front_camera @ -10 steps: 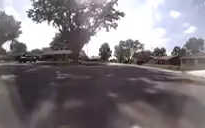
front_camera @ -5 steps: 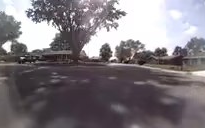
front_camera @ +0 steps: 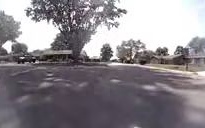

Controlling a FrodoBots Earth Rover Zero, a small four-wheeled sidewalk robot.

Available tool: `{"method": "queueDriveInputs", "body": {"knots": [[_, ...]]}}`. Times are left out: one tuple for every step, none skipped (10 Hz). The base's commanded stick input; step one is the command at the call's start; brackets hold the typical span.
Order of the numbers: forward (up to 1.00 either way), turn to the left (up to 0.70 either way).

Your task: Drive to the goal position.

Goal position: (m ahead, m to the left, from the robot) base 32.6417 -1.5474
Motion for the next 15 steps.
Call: {"method": "queueDriveInputs", "body": {"knots": [[1.0,0.03],[1.0,0.03],[1.0,0.03],[1.0,0.03],[1.0,0.03],[1.0,0.02],[1.0,0.03],[1.0,0.03],[1.0,0.03],[1.0,0.02],[1.0,-0.06],[1.0,-0.3],[1.0,-0.39],[1.0,-0.37],[1.0,-0.2]]}}
